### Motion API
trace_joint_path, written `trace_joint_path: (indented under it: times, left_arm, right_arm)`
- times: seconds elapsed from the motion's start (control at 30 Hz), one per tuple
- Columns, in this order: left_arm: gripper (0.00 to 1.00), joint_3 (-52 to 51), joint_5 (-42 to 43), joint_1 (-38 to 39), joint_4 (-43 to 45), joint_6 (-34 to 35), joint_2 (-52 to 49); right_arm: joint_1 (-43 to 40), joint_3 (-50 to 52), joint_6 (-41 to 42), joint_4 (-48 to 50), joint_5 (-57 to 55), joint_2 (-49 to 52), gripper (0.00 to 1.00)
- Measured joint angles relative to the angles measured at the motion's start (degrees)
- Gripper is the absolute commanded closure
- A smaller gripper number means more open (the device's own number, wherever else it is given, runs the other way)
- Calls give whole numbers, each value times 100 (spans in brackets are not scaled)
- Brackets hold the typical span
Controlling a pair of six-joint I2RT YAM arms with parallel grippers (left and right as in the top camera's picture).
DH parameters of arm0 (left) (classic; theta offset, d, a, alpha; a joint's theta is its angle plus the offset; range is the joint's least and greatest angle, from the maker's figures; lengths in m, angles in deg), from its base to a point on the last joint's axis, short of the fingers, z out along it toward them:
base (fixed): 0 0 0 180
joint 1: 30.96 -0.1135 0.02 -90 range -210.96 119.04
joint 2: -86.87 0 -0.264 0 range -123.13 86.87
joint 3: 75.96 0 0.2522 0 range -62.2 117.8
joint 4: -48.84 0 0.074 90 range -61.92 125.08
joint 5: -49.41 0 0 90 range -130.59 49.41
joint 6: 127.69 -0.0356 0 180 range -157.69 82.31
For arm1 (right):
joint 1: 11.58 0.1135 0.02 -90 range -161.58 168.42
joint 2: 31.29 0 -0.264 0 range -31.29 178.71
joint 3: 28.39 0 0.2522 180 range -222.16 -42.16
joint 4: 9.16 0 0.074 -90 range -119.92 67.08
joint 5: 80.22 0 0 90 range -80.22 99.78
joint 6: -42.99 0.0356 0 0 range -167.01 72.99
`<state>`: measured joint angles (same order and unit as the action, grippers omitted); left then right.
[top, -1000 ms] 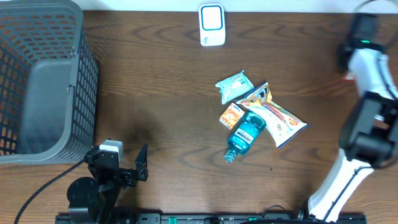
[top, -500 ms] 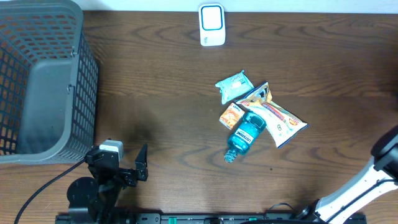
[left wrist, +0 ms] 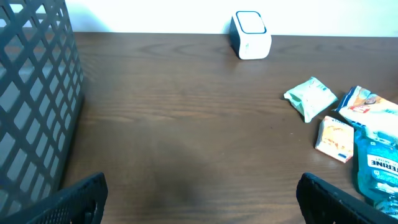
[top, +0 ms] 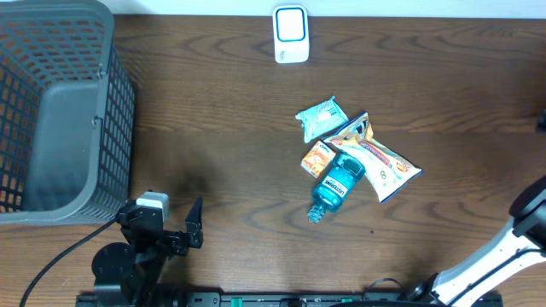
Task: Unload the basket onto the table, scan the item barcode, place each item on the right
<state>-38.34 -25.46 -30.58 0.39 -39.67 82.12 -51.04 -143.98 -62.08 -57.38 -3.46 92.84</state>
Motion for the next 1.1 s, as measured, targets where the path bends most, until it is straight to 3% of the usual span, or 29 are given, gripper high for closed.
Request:
trace_joint_path:
  times: [0.17, 0.43, 0.6, 0.73, 0.9, 1.1]
  left_arm:
    - [3, 0, 0, 0, 0, 0, 0]
    - [3, 0, 0, 0, 0, 0, 0]
    - [3, 0, 2, -2, -2, 0, 0]
    - [3, 0, 2, 0, -2, 0, 0]
    - [3, 0, 0, 0, 0, 0, 0]
    - [3, 0, 0, 0, 0, 0, 0]
  right_arm:
    - [448, 4, 463, 15, 1825, -778, 1]
    - [1191, -7, 1840, 437, 5963, -2240, 1]
    - [1860, -22, 2205, -238, 7206, -2487, 1]
    - [2483, -11, 1576, -1676, 7267, -2476, 1]
    - [3497, -2, 323, -3405, 5694, -2448, 4]
    - [4538, 157, -256, -3827, 3722, -2367, 2]
